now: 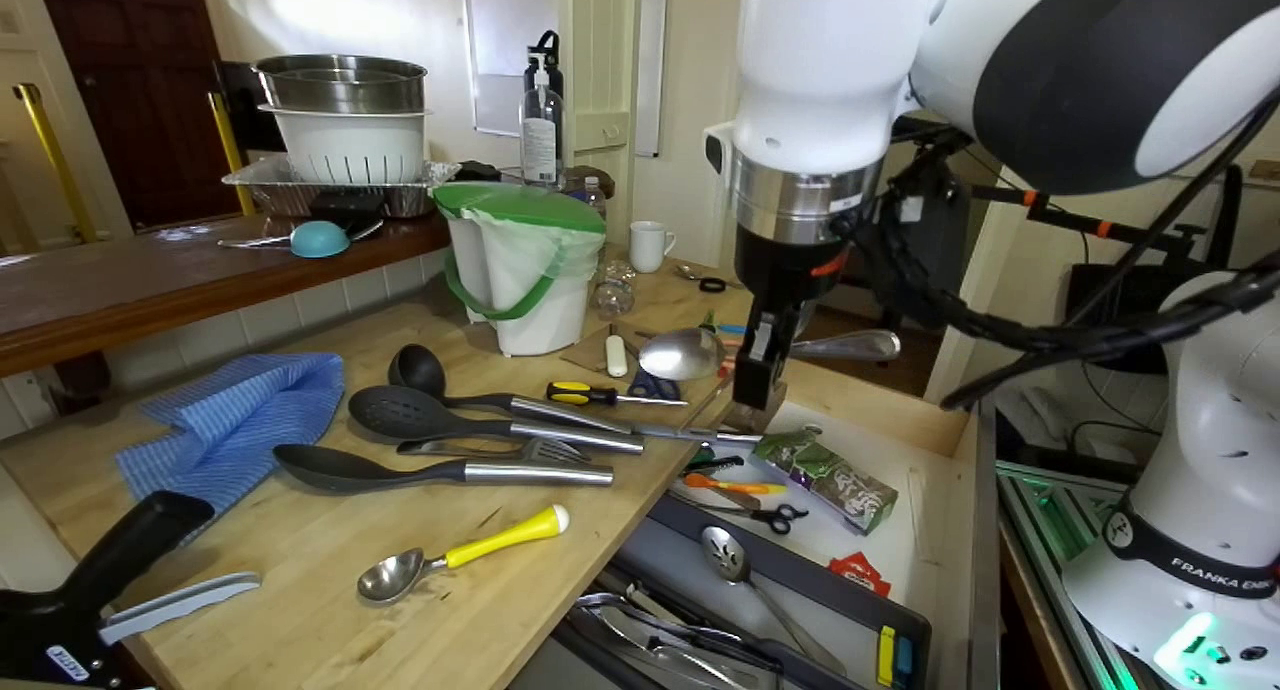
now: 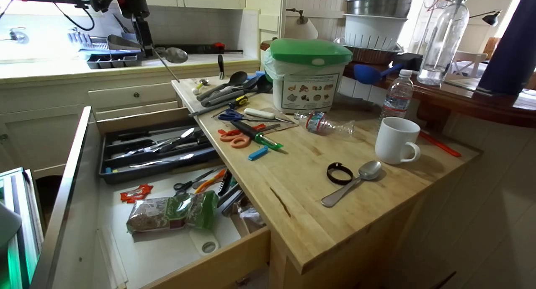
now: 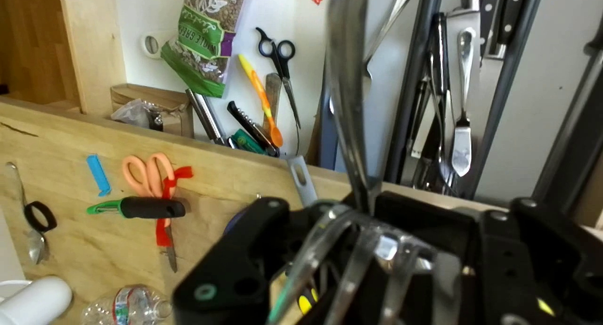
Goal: Remove a spoon from the cutlery drawer and put it on the table
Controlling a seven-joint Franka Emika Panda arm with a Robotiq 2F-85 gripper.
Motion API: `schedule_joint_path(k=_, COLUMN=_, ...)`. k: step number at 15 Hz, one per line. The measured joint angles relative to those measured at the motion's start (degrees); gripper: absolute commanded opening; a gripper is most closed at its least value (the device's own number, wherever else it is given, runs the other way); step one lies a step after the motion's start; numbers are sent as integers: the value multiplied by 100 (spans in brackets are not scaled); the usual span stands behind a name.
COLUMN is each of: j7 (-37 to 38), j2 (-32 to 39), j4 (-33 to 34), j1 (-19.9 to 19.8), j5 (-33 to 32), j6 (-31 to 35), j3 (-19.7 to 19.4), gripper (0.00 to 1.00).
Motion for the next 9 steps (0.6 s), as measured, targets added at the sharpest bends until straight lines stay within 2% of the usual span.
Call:
schedule_joint_path(k=4, j7=-165, j2=92, j4=348, j1=-193, j5=9, j6=409, j3=-193, gripper=0)
schedule_joint_path(k=9, j7=-863, j2=886, j4=1025, j1=-369, j5=150, j6=984, j3=-454, gripper=0)
